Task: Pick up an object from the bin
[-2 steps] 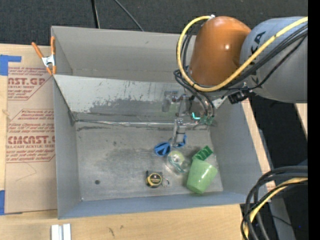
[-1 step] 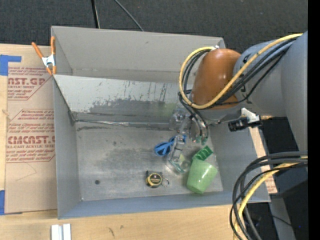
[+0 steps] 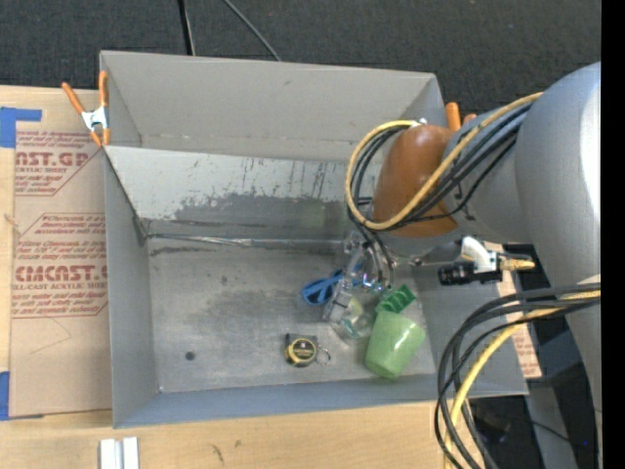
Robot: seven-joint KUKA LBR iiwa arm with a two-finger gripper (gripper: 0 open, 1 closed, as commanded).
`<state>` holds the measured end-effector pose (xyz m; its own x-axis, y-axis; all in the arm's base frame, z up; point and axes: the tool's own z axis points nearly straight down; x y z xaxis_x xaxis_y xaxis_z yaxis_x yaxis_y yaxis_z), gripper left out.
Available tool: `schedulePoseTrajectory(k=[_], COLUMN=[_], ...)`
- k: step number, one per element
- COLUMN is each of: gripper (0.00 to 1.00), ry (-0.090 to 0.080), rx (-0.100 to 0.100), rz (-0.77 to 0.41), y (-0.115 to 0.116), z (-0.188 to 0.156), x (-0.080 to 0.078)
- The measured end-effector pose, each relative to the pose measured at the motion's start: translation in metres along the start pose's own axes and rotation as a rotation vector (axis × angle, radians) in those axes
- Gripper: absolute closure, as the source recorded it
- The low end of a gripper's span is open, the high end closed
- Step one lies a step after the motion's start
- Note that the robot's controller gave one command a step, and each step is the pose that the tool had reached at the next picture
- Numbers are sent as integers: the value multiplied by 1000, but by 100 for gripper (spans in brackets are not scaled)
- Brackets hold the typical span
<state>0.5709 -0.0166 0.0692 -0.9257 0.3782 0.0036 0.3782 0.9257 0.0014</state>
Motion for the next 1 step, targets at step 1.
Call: schedulePoseTrajectory(k=[1], gripper=[100], ry=[-7], rx=[-1], rz=[-1], y=[0], z=[-1], x=[-2])
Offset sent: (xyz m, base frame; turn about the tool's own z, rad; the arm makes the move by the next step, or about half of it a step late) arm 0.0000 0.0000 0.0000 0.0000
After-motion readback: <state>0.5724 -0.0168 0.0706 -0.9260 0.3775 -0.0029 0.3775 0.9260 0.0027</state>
